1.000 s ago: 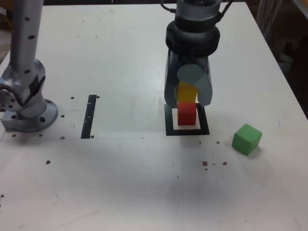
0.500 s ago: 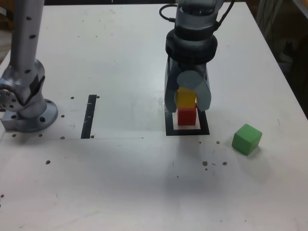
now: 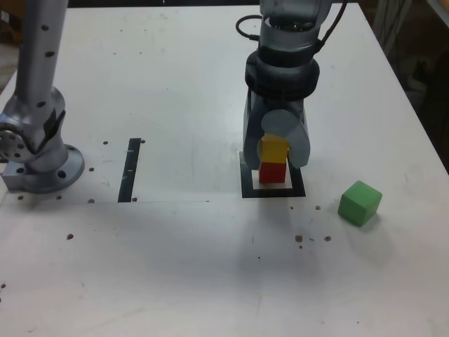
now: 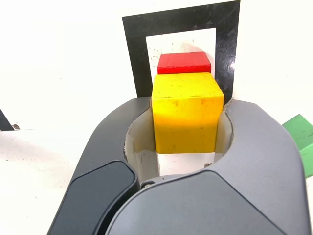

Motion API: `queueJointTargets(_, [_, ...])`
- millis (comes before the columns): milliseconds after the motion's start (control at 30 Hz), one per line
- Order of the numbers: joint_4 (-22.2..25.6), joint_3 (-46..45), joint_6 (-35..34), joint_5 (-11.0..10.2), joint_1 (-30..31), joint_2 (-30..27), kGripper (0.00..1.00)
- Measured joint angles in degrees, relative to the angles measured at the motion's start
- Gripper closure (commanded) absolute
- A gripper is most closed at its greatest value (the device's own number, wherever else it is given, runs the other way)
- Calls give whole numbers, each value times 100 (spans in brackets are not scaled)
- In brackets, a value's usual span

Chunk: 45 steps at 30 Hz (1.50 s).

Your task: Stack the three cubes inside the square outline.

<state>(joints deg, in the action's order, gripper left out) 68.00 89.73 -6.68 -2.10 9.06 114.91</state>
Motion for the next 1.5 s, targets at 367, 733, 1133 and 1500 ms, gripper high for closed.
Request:
queueJointTargets(367, [-60, -43, 11, 8, -45, 43, 71])
queueJointTargets(733, [-85, -39, 80, 90, -90, 129, 18])
queueJointTargets(1133, [77, -14, 72, 36, -92, 132, 4])
queueJointTargets(1500, [1669, 761, -127, -549, -13, -150, 1])
